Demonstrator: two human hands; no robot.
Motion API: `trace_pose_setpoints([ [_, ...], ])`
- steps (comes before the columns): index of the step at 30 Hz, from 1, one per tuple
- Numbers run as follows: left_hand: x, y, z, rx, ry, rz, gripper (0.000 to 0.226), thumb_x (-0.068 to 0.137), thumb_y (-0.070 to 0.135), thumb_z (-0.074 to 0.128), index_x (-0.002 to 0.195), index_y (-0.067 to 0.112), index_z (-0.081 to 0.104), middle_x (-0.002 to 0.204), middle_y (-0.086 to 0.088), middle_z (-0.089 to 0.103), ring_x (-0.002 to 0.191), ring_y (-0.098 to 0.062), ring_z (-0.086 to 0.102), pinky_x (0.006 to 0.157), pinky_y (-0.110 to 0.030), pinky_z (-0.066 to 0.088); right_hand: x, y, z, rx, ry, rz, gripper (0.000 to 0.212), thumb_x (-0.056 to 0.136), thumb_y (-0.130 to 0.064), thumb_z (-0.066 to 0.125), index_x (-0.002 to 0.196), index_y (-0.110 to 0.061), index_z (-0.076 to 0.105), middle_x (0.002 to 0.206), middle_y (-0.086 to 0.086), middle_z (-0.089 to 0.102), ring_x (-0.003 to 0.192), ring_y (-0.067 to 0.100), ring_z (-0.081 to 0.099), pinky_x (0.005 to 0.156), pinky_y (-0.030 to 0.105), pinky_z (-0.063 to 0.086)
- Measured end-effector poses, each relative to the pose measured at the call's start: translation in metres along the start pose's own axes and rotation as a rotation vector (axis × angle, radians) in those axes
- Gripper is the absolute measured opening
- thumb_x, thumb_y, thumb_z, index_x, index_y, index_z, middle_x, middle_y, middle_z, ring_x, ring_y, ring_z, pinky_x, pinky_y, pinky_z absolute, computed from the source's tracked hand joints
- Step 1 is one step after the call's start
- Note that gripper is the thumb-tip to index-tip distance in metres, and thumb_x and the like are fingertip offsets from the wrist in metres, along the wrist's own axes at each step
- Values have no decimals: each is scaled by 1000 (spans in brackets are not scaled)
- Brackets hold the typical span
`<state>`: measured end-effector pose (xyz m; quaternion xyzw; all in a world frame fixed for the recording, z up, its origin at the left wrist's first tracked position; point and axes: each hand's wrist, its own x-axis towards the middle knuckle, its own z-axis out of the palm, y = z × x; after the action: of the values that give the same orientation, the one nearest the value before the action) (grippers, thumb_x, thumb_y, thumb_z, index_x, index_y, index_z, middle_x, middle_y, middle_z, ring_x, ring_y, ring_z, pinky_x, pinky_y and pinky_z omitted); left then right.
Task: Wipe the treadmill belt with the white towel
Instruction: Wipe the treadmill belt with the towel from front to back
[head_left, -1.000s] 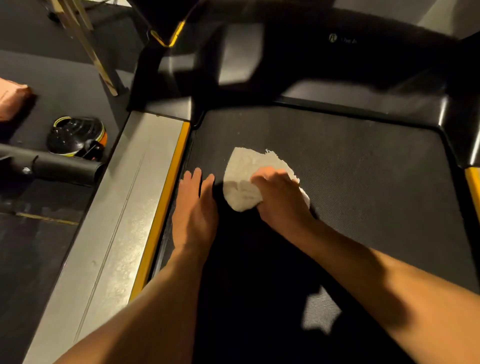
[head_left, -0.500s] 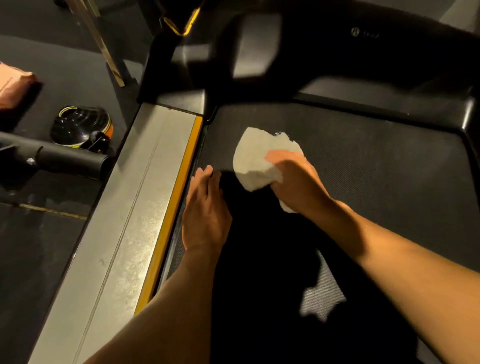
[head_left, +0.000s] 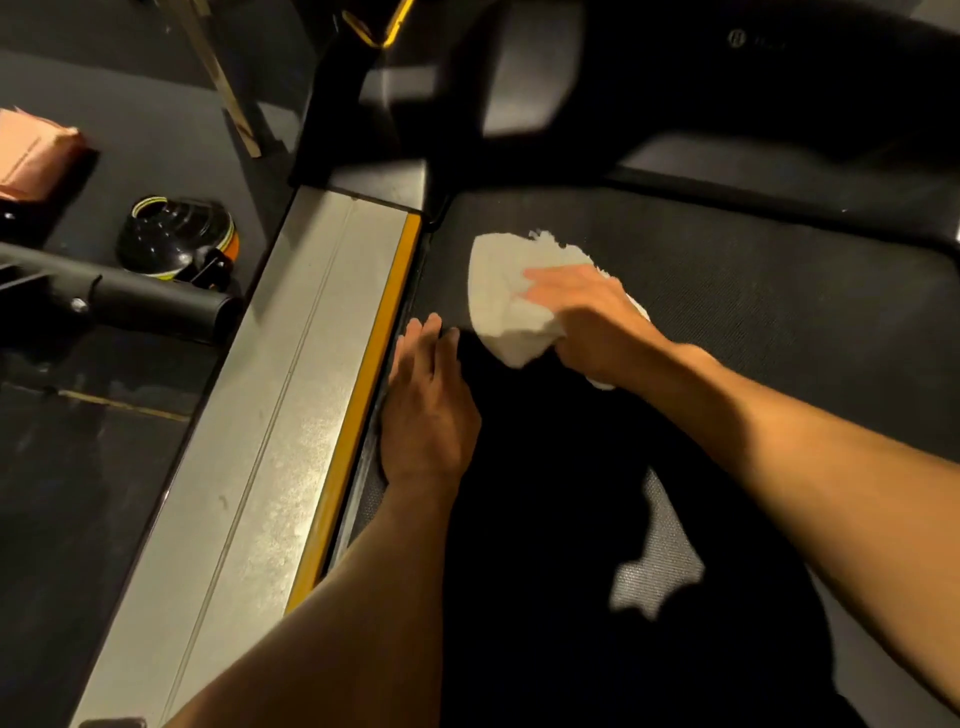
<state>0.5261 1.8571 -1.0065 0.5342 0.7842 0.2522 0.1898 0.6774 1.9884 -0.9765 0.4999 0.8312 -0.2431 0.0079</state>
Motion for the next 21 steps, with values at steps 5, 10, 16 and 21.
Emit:
trace_pose_setpoints([
  [5,-1,1,3,-45,46,-15,46,100,19,44,145,13,39,156,-8,28,147,-24,19,118,-27,11,16,28,-28,-110,214,-61,42,73,-8,51,112,-19,62,119,6,62,111,32,54,89,33,42],
  [10,-3,12,-4,-134,35,-79,48,103,20,41,149,13,31,158,-8,24,148,-22,15,118,-28,10,25,21,-19,-60,53,45,56,76,-16,50,131,-28,52,147,-2,39,139,26,27,110,48,26],
  [16,-1,2,2,-86,17,-89,55,101,33,43,151,21,26,160,-3,19,148,-18,13,115,-26,9,-58,-4,-18,47,62,-178,49,67,-6,51,110,-24,67,112,5,67,105,31,61,86,38,49],
  [21,-6,4,2,-274,-3,-55,56,97,21,54,149,11,33,159,-7,21,148,-20,12,121,-36,11,5,30,-52,-22,188,164,54,70,-41,60,115,-11,58,122,14,54,115,37,47,92,41,39],
])
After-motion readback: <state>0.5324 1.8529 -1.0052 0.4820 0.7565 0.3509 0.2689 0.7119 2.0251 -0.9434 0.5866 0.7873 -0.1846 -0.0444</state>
